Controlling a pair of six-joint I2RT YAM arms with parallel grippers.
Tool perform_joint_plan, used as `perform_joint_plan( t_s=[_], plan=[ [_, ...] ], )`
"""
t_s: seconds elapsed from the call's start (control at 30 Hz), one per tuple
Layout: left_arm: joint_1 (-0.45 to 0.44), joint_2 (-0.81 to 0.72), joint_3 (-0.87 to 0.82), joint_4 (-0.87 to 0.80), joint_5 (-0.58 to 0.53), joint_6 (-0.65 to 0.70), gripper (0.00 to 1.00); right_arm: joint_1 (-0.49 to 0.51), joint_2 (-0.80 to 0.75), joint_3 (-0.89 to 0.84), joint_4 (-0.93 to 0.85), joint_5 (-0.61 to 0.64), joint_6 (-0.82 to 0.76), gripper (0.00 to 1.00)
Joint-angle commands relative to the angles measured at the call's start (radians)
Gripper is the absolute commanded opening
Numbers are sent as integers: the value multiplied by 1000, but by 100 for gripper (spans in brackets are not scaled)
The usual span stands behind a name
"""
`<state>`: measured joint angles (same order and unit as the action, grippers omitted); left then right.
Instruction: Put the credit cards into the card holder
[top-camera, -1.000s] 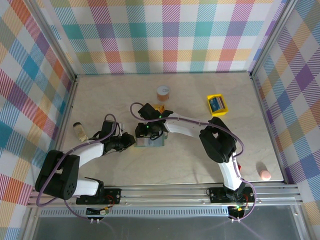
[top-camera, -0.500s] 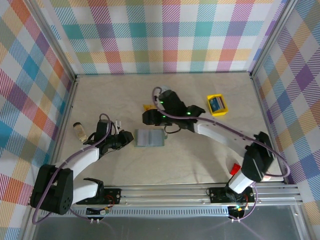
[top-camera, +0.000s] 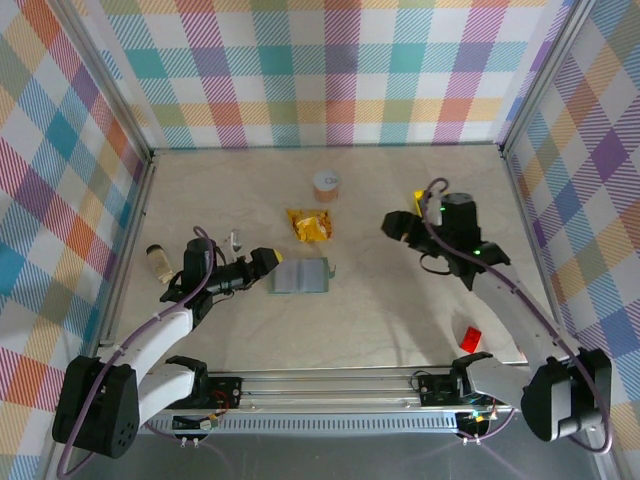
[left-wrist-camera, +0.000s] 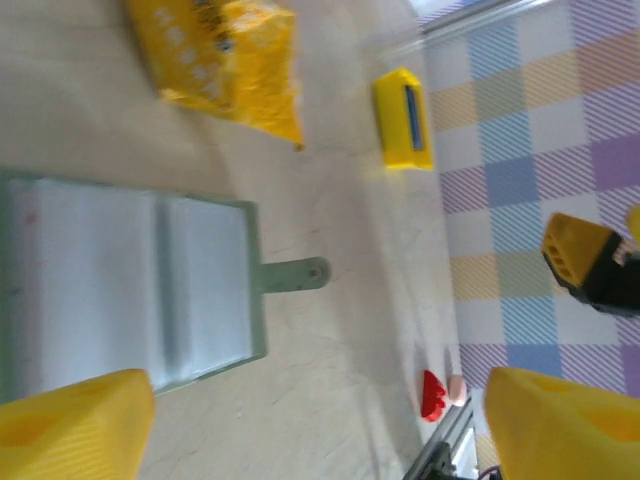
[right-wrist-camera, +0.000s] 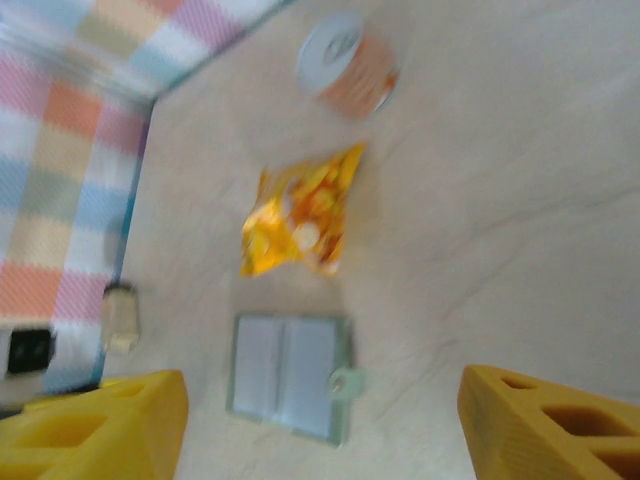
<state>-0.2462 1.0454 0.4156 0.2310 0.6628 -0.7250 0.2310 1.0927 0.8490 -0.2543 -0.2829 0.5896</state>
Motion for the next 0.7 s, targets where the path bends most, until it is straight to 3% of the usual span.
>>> perform_joint_plan(
  t_s=[0.0,0.17,0.33,0.47,0.67],
  plan=[
    [-47,18,24,129,58,-28,98,-108,-18,38,-121,44,-100,75],
    [-89,111,90,180,47,-33,100,-170,106,191,-317,241,-310,75],
    [-102,220,141,260,70,-54,100,-171,252,277,-348,386,-513,74],
    [-102,303,155,364,90,-103,100,-176,364,328,-325,435,-599,74],
    [-102,384,190,406,107,-110,96,-190,586,524,-439,399,-669,65]
  ],
)
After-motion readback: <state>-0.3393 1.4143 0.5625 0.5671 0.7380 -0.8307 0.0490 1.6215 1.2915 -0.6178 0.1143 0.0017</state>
